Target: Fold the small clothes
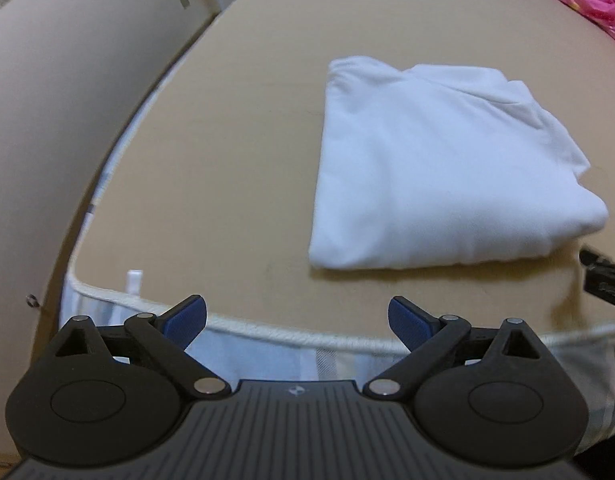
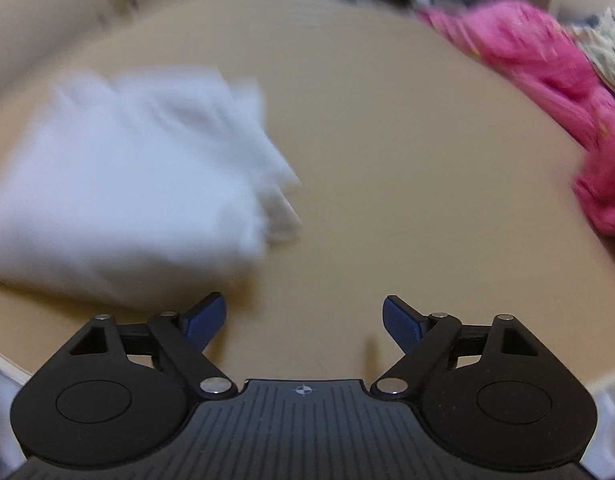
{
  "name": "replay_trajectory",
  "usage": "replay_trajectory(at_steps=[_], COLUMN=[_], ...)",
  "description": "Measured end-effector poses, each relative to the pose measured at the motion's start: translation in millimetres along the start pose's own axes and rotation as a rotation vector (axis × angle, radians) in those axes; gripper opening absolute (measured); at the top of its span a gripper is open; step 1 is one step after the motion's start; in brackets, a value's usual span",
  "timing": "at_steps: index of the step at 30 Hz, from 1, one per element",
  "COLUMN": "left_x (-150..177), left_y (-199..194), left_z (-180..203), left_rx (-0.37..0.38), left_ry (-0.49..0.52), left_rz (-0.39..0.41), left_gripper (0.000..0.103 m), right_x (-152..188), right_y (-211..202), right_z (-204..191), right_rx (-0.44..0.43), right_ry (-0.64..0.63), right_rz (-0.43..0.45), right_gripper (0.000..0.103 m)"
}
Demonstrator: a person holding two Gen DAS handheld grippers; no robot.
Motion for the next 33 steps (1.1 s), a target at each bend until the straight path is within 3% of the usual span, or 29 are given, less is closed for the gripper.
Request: replay_trajectory(at_steps=[1,4,9,11,14,18,33], left_x=[1,-1,-3,-1,1,6,12], left_y=[-6,-24,-52,-68,-89,-105,-102], left_z=[0,-10,-7,-5,-3,-4,1], left_rx=[-0.008,-0.023,0.003,0.032,0.051,0.038,0.046], left_ry=[0.002,-0.004,-0.018,-0.022,-0.018,-0.022,-0.016], left_rz=[0.017,0.059,0.114,0.151,0.206,0.23,0.19], left_gripper=[0.1,0.102,0.102,0.102,0.102,0.102,0.102], right_x=[2,7,4,2,-6,-10,-9], right_y=[8,-28,-122,-152,-175,-187,-191], right_z=[0,14,15,5,-8,-20,-21], right_rx=[-0.004,-0.092,-0.168,-0.233,-0.247,-0.214,-0.196], right_ry=[0.025,0.147,0.137,0.12,0.077,0.053,0.068], right_rz=[-0.033,0.032,0.163,0.205,0.249,0.298,0.256], right_gripper=[0.079,0.082,0.099,0.101,0.102,0.102,0.102])
Point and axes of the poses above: each gripper's, at about its wrist camera, not at the fingertips, and y roughly the way its jaws point, z to its right, x to its underside, the point moved 5 cm from there along y, roughly the way its jaws point, and after that the axes turned 9 degrees about z, right-handed, at the moved point
